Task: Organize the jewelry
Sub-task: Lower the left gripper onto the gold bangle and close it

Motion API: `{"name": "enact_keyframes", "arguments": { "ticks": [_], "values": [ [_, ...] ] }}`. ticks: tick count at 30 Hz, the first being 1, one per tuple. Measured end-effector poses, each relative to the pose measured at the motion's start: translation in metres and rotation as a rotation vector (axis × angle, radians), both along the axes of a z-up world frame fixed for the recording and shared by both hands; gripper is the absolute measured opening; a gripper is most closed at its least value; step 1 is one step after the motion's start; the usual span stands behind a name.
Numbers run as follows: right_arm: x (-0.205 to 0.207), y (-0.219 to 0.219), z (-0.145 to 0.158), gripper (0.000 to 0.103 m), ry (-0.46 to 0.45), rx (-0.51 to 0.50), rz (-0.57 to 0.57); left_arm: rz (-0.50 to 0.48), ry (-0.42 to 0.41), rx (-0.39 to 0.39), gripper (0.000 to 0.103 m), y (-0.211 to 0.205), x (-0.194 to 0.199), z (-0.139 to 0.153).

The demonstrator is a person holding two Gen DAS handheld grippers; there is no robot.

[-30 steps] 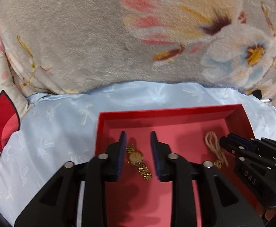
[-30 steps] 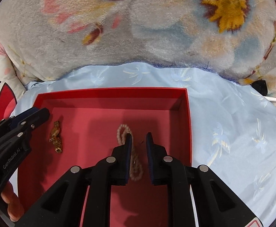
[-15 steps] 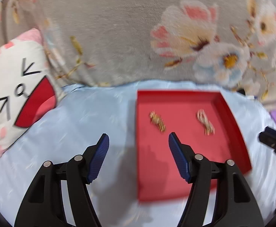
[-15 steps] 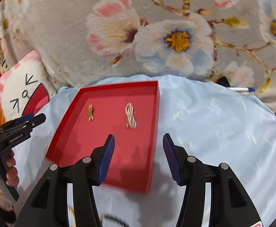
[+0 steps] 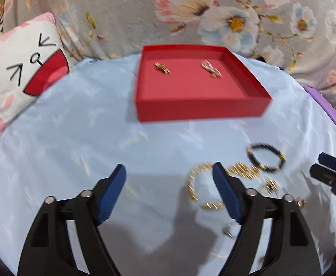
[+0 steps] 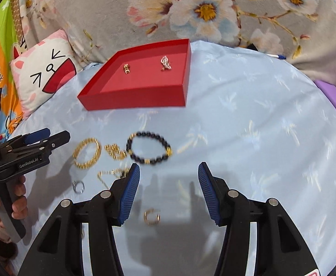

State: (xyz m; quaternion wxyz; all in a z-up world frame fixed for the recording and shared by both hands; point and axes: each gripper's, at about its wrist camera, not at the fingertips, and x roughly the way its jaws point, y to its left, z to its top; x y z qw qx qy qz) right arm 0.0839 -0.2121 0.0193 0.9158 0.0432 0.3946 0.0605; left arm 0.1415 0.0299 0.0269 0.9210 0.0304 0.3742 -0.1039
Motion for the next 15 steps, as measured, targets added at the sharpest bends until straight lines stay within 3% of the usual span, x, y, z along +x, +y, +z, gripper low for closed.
{"name": "enact_keyframes", "arguments": {
  "ticks": [6,15],
  "values": [
    [-0.01,-0.003,-0.012,0.052,0.028,0.037,0.004,-0.042,0.006,0.042,0.083,-0.029,-0.008,-0.012],
    [-0.009,-0.003,-0.015,0.052,0.034,0.03,0.003,-0.053,0.073,0.065,0.08,-0.042,0.007,-0.029]
  ]
}}
